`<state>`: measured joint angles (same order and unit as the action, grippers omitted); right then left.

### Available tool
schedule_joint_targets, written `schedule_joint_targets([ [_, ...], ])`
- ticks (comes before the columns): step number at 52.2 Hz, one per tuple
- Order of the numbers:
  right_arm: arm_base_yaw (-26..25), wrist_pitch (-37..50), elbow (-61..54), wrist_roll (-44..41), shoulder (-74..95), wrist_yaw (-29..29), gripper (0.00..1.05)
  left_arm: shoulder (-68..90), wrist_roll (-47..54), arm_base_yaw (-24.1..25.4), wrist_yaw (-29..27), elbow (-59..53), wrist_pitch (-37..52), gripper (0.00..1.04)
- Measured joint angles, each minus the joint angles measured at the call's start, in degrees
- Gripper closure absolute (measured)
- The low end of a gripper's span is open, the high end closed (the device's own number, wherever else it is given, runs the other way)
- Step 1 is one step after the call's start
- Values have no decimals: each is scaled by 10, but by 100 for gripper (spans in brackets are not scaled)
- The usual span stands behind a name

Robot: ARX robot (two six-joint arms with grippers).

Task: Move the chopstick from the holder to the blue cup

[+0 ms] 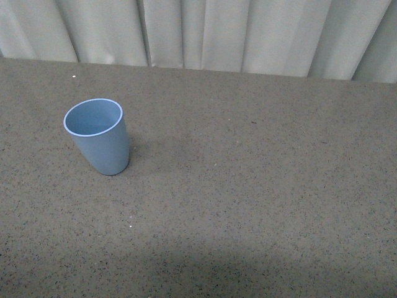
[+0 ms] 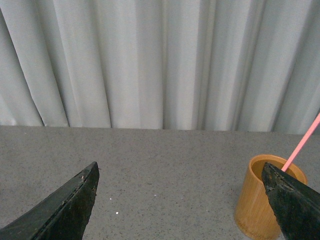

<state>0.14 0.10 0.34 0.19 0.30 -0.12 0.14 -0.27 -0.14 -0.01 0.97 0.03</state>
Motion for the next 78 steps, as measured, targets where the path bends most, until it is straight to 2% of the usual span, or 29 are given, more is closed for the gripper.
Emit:
schedule_joint_targets([
  [67, 0, 0, 0, 0, 0, 0, 9, 0, 0, 0, 0, 0, 0, 7],
  [68, 0, 0, 0, 0, 0, 0, 9, 2, -3, 2, 4, 1, -3, 7],
  [71, 0, 0, 0, 0, 0, 0, 9, 55, -71, 35, 125, 38, -105, 7],
  [73, 0, 0, 0, 0, 0, -1, 9, 91, -132, 46, 180, 53, -156, 7],
  [78, 0, 0, 0, 0, 0, 0, 9, 113, -198, 35, 202, 59, -185, 7],
])
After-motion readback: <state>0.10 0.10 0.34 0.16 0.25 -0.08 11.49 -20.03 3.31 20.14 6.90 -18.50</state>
